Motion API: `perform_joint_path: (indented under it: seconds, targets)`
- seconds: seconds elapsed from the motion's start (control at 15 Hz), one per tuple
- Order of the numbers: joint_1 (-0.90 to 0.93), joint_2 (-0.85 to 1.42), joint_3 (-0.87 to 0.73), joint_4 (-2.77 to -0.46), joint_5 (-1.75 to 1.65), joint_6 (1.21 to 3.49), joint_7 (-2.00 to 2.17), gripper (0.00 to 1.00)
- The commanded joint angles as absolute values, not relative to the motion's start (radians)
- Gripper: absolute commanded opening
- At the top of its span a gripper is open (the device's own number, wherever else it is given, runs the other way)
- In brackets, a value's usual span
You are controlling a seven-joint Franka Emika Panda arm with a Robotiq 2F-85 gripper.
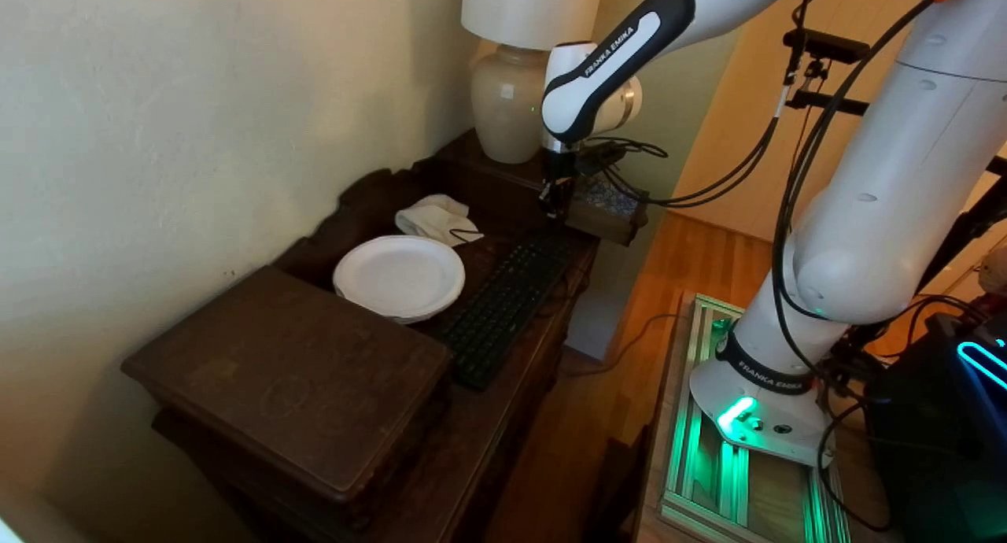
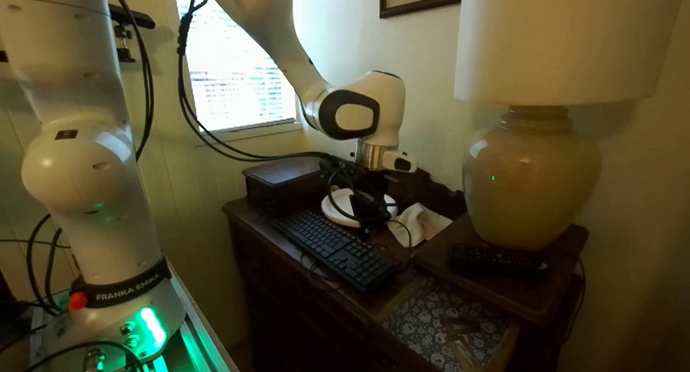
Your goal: Press a key on the keyboard.
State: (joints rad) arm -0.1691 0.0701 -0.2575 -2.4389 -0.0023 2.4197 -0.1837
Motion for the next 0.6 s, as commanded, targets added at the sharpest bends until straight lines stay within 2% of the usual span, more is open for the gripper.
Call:
perform_joint_path:
  seconds: [0.0,0.53]
  targets:
    - [-0.191,0.138,-0.238,-2.419,0.006,2.461,-0.172,0.0]
    - [-0.212,0.222,-0.218,-2.382,0.022,2.499,-0.189,0.0]
